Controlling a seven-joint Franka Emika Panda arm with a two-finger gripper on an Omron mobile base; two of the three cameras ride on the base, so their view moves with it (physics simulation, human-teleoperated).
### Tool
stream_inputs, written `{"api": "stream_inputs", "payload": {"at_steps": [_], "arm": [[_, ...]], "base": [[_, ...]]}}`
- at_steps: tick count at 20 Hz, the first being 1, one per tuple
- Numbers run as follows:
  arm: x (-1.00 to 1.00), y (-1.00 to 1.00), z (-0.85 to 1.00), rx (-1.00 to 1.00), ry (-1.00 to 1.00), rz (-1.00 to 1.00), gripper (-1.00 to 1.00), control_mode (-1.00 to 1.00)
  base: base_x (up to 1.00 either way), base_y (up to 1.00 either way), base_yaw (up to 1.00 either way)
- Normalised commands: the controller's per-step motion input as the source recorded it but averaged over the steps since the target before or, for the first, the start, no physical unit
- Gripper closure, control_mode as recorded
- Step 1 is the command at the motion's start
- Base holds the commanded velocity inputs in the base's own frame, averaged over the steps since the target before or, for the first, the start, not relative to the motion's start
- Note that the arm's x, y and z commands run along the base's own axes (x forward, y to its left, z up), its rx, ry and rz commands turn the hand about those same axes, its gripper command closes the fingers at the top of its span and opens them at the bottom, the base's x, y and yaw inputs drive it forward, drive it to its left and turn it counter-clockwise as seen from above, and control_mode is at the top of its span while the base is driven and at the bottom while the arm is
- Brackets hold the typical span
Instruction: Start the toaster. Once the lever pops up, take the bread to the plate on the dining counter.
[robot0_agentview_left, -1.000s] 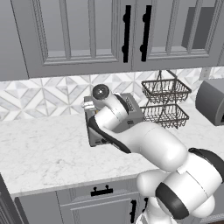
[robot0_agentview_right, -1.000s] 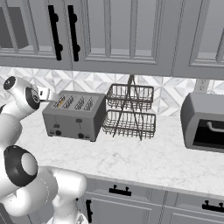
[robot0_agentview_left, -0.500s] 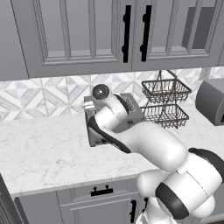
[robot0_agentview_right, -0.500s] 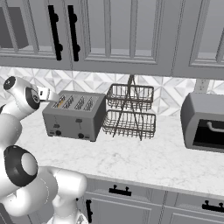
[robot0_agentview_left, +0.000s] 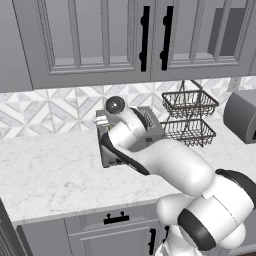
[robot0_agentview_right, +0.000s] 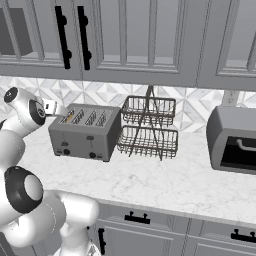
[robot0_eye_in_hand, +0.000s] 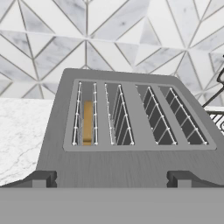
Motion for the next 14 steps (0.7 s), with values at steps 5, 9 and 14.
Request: {"api": "stream_inputs", "payload": {"at_steps": [5,9,14], "arm": [[0.0,0.0,0.0,0.0,0.0,0.0,-1.0,-1.0],[0.0,0.0,0.0,0.0,0.0,0.0,-1.0,-1.0],[0.0,0.0,0.0,0.0,0.0,0.0,-1.0,-1.0]], "base": [[0.0,0.0,0.0],[0.0,0.0,0.0],[0.0,0.0,0.0]]}}
